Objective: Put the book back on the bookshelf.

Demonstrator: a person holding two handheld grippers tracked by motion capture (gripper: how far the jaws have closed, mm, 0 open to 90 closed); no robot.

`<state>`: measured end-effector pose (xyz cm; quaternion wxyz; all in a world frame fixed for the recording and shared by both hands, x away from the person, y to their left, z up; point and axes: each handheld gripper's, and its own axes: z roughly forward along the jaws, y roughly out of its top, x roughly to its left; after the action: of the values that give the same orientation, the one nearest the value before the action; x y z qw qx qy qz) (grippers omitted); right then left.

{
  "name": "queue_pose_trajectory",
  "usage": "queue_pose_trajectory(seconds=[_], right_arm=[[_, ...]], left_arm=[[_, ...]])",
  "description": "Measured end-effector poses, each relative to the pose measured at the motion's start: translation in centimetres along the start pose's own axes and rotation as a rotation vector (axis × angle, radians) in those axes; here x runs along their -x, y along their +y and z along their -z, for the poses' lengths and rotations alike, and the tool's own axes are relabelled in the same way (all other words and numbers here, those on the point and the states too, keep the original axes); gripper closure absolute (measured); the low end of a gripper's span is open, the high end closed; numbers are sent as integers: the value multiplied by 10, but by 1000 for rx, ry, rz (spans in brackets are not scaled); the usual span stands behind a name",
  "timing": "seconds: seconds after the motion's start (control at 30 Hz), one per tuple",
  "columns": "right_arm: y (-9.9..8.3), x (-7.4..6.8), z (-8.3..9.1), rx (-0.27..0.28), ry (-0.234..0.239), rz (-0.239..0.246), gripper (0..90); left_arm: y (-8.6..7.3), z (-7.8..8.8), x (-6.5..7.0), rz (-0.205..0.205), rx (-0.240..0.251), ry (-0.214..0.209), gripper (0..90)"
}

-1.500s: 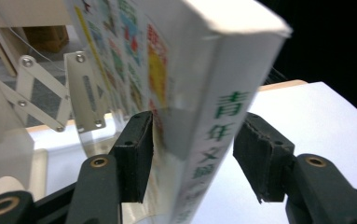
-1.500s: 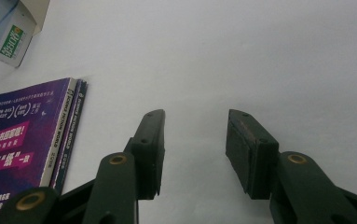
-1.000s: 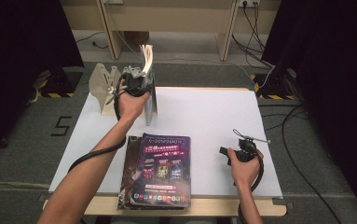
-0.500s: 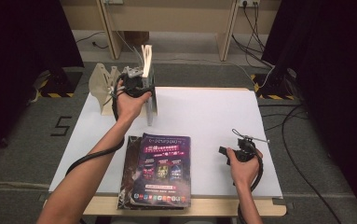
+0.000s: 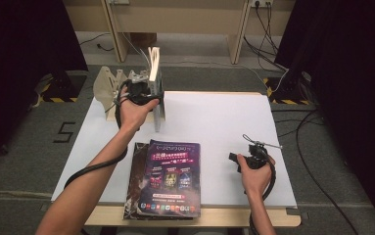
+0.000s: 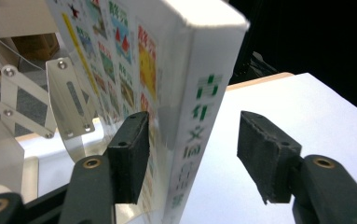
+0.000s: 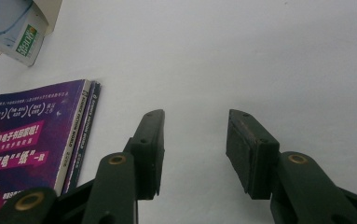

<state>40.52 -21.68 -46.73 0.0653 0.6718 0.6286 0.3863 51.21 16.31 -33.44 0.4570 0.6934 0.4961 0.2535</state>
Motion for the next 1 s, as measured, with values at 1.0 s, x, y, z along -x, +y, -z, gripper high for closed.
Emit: queue_pose_trajectory(seconds=[1.0], right_arm=[[5, -38, -4, -29, 32, 98, 565]], left_arm=[[-106, 18, -28, 112, -260, -118, 409]])
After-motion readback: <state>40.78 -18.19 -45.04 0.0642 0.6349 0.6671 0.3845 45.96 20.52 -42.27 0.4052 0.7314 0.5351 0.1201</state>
